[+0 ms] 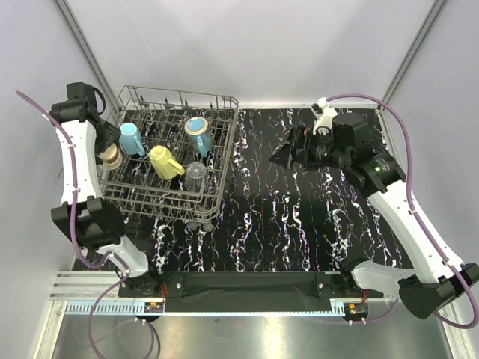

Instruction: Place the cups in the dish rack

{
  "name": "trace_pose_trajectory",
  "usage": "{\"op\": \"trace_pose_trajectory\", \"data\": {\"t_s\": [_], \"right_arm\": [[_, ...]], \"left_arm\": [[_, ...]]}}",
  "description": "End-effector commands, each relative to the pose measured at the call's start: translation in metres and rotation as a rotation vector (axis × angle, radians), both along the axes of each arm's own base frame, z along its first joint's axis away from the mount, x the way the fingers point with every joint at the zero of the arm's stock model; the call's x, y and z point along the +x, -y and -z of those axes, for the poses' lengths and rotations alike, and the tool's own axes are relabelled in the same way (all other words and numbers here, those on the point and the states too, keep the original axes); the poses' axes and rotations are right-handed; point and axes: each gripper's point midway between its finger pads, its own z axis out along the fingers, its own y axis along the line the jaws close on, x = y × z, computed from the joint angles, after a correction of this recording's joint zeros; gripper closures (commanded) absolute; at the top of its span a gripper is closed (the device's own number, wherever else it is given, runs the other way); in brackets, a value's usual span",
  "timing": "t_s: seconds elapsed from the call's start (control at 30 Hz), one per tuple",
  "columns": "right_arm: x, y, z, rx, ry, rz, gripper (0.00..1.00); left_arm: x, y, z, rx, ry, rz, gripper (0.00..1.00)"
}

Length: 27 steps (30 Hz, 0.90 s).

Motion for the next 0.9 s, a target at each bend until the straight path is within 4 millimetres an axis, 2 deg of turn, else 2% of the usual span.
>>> {"op": "trace_pose_trajectory", "data": {"t_s": [0.0, 0.23, 0.4, 0.87], "right_arm": [[0.002, 0.003, -0.014, -0.076, 0.104, -0.001, 0.00], [0.003, 0.006, -0.009, -0.126, 0.121, -0.002, 0.00], [0.002, 0.008, -0.014, -0.137, 0.145, -0.007, 0.00], [0.004, 0.013, -0.009, -0.174, 0.148, 0.006, 0.00]], "left_arm": [[0.009, -0.006, 0.001, 0.017, 0.004, -0.013, 1.00], [0.012, -0.016, 0.026, 0.039, -0.057, -0.034, 1.00], [0.019, -0.024, 0.032, 0.062, -0.068, -0.047, 1.00], [0.045, -0.041, 0.055, 0.113, -0.062, -0.012, 1.00]]}}
